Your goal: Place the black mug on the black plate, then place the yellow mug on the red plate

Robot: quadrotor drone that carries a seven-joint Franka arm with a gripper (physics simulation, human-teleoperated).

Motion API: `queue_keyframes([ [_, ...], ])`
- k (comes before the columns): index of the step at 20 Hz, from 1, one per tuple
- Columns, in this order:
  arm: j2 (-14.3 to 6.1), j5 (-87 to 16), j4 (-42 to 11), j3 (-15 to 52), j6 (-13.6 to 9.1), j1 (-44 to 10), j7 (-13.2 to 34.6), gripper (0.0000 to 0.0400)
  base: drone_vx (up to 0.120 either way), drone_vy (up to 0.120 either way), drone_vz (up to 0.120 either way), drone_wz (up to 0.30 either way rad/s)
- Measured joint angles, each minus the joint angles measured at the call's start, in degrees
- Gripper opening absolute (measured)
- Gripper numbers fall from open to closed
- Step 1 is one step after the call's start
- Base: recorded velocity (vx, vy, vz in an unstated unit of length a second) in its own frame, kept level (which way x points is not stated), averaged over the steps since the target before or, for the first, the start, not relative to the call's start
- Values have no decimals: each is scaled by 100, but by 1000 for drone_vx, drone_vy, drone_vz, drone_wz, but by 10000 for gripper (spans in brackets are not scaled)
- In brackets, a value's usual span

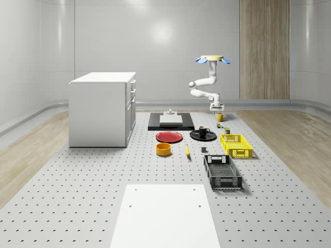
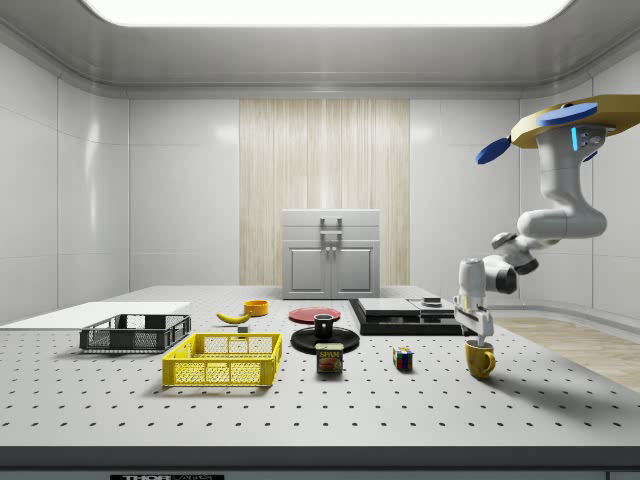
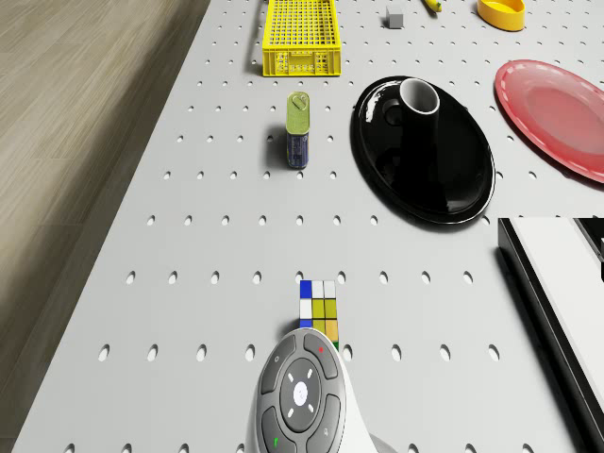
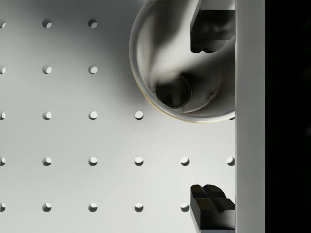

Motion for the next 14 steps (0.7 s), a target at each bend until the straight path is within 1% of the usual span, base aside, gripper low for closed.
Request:
queue_keyframes([
  [4, 48, -64, 71, -56, 22, -17, -18, 400, 0, 0, 0, 0],
  [10, 125, -128, 101, -97, -14, -55, 13, 400, 0, 0, 0, 0],
  [14, 170, -204, 164, -166, 13, -69, 5, 400, 0, 0, 0, 0],
])
